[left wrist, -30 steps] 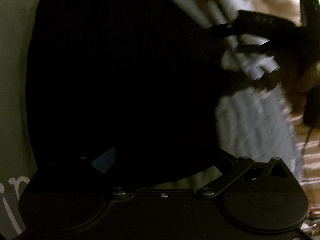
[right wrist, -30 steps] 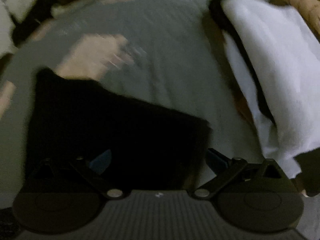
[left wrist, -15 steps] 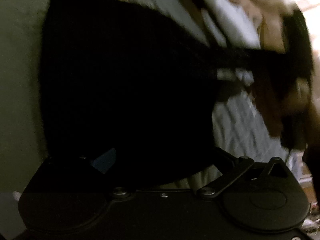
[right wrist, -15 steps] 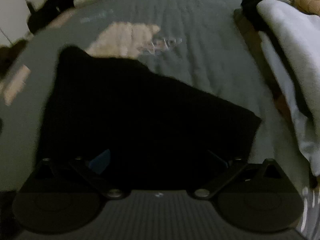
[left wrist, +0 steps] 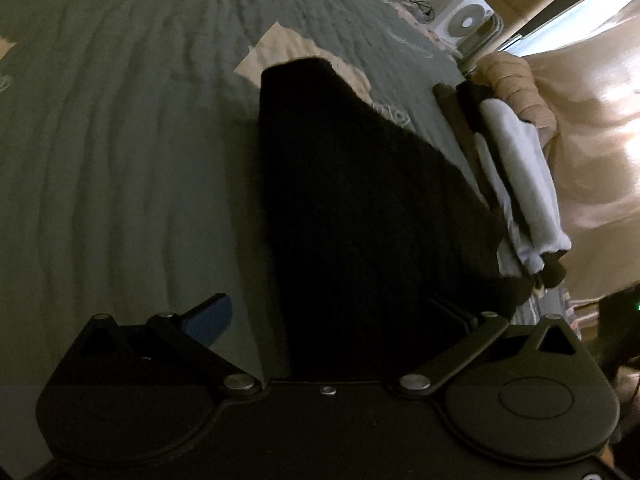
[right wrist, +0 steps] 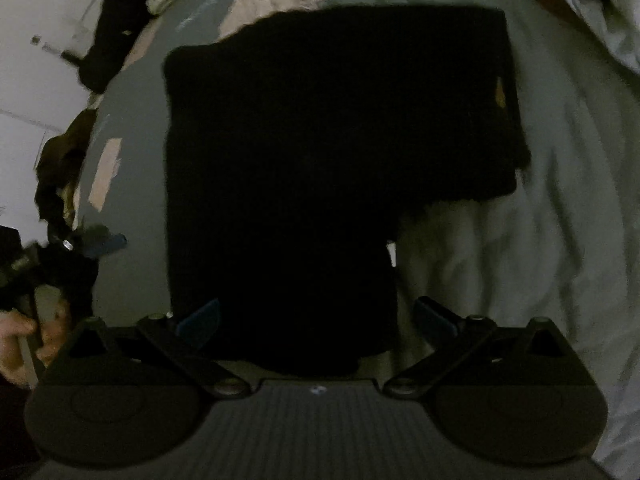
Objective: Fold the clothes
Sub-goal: 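Grasp the folded jacket with both tools and lift it toward the towel stack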
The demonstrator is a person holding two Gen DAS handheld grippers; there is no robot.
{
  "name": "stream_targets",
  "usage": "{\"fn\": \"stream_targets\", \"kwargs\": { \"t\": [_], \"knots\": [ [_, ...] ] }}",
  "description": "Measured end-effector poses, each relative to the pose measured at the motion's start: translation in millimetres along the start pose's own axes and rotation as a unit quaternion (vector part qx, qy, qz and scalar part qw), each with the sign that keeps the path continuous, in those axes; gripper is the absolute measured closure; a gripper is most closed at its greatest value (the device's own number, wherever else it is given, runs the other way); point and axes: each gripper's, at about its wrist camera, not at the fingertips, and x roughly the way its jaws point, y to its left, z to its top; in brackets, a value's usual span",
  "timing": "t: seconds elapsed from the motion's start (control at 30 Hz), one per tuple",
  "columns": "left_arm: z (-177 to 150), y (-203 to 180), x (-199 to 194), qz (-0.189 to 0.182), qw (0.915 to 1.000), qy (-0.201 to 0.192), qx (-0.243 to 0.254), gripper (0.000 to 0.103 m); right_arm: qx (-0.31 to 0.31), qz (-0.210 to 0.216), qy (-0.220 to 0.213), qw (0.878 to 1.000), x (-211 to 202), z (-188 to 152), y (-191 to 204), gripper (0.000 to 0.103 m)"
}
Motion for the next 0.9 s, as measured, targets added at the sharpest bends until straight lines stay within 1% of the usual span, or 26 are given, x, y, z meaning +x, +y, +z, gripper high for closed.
{"fn": "stream_targets", "kwargs": {
  "t": [0.07,0.17,0.2,0.33,0.4,0.47,0.5,0.63,0.7,0.77,0.9],
  "knots": [
    [17,7,10,-0.004,1.0,0.001,0.0,0.0,-0.004,0.001,0.003,1.0,5,-1,-1,0.0],
    [41,18,31,-0.011,0.9999,0.004,-0.012,0.0,-0.026,-0.007,-0.008,1.0,8,2,-3,0.0],
    [48,22,35,-0.022,0.9997,0.002,-0.013,0.0,-0.026,-0.009,-0.014,1.0,8,2,-6,0.0],
    [66,29,53,-0.082,0.9966,0.002,-0.007,0.0,-0.014,0.033,-0.017,0.999,12,5,-17,0.0],
    [69,37,60,-0.093,0.9956,0.005,-0.01,0.0,-0.004,0.059,-0.003,0.998,20,6,-22,0.0],
    [70,45,69,-0.113,0.9934,0.007,-0.019,0.0,0.006,0.096,0.007,0.995,27,4,-26,0.0],
    [70,50,73,-0.13,0.9909,0.011,-0.031,0.0,0.009,0.11,0.011,0.994,30,3,-27,0.0],
    [62,77,86,-0.206,0.9749,0.019,-0.083,0.0,0.018,0.151,0.014,0.988,31,4,-40,0.0],
    [58,88,91,-0.226,0.9695,0.019,-0.092,0.0,0.03,0.176,0.015,0.984,29,6,-49,0.0],
    [57,94,96,-0.238,0.9665,0.018,-0.095,0.001,0.035,0.196,0.016,0.98,28,8,-56,0.0],
    [59,94,106,-0.263,0.9606,0.015,-0.089,0.001,0.02,0.206,0.025,0.978,33,11,-59,0.0]
  ]
}}
